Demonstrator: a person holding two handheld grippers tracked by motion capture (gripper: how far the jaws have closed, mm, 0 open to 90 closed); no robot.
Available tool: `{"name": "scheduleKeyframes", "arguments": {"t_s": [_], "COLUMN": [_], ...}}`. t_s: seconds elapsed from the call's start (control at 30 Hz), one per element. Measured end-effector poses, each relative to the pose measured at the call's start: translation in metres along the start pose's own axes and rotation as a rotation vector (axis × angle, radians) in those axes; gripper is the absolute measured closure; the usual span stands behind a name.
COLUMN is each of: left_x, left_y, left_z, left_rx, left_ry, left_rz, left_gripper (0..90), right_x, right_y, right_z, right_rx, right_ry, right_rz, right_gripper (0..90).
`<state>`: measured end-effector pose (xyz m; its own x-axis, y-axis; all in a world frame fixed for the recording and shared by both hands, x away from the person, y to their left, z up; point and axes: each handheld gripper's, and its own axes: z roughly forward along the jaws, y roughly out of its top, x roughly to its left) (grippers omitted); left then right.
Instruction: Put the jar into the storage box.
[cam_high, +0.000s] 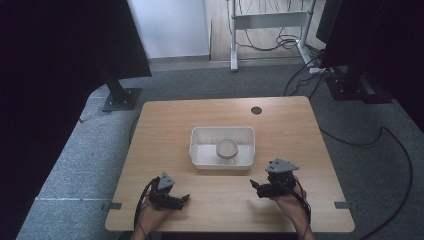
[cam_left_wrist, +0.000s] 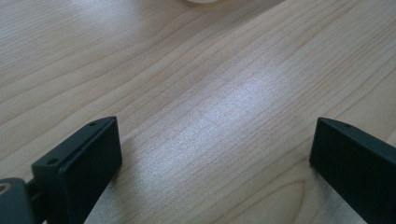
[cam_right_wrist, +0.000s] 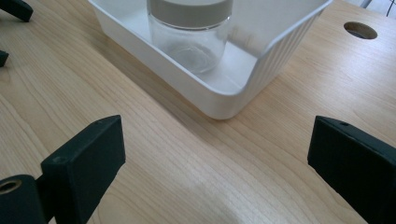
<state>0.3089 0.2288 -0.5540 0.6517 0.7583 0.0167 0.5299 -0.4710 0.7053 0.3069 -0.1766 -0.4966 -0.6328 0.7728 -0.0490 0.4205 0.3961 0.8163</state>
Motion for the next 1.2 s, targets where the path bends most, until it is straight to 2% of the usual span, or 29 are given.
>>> {"name": "scheduleKeyframes", "arguments": {"t_s": [0.57, 1.2], "left_x": [0.0, 0.0], "left_y": [0.0, 0.0], "left_z": [0.0, 0.0], "left_rx": [-0.001, 0.0], "left_ry": [0.0, 0.0], "left_rz": [-0.001, -0.001], "left_gripper": [1.9, 1.9], "right_x": [-0.012, -0.022], "right_y": [-0.029, -0.068], "right_z": [-0.019, -0.024], "right_rx": [0.008, 0.05], "right_ry": [-0.047, -0.076], "right_rz": [0.028, 0.079], "right_gripper": [3.7, 3.8]}}
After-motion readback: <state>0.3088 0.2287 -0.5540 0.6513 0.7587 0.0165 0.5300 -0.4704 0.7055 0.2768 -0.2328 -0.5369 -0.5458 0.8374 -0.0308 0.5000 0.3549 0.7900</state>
